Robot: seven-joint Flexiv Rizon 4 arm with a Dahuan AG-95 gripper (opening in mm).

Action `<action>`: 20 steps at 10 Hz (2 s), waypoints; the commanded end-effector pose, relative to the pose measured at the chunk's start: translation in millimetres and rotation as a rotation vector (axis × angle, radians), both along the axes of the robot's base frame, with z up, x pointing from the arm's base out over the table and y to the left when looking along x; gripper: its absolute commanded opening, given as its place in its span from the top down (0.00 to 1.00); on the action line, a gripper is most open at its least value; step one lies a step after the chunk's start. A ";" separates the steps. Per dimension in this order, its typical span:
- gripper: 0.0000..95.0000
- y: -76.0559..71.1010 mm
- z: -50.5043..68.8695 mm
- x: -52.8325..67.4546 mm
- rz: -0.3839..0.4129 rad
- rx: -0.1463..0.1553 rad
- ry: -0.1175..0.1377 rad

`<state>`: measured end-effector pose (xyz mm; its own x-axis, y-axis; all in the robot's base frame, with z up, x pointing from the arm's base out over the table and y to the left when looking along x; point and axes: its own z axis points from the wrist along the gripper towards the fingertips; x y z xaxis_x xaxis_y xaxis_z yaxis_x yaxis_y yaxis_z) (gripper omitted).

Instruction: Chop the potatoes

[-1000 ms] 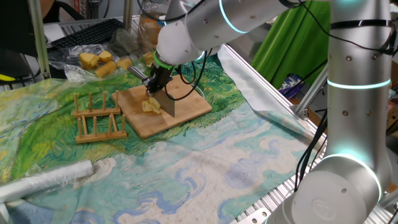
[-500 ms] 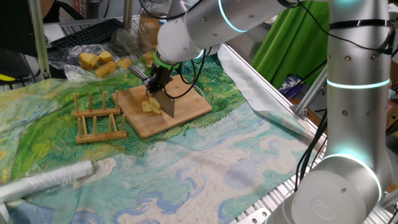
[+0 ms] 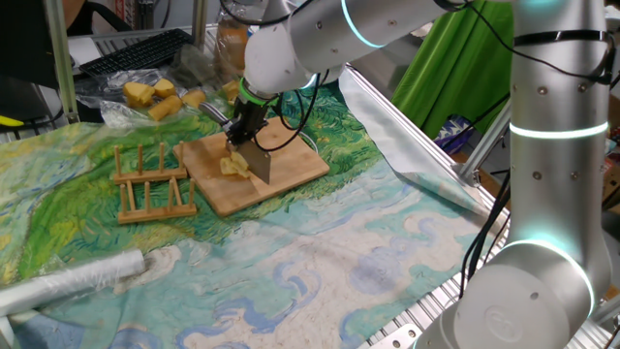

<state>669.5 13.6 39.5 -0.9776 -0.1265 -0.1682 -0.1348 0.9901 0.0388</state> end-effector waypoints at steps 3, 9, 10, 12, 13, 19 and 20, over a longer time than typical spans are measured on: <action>1.00 0.7 16.1 -2.7 -0.003 0.016 0.005; 1.00 1.5 10.7 -1.4 -0.012 0.018 0.012; 1.00 1.1 12.8 -1.9 -0.013 0.018 0.015; 1.00 -0.9 21.6 -3.8 -0.010 0.015 0.024; 1.00 -1.8 25.2 -4.8 -0.007 0.016 0.030; 1.00 -1.5 27.5 1.6 0.000 0.015 0.025; 1.00 -3.7 29.8 0.9 0.008 0.009 0.027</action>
<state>668.8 10.2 71.2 -0.9811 -0.1348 -0.1388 -0.1436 0.9881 0.0553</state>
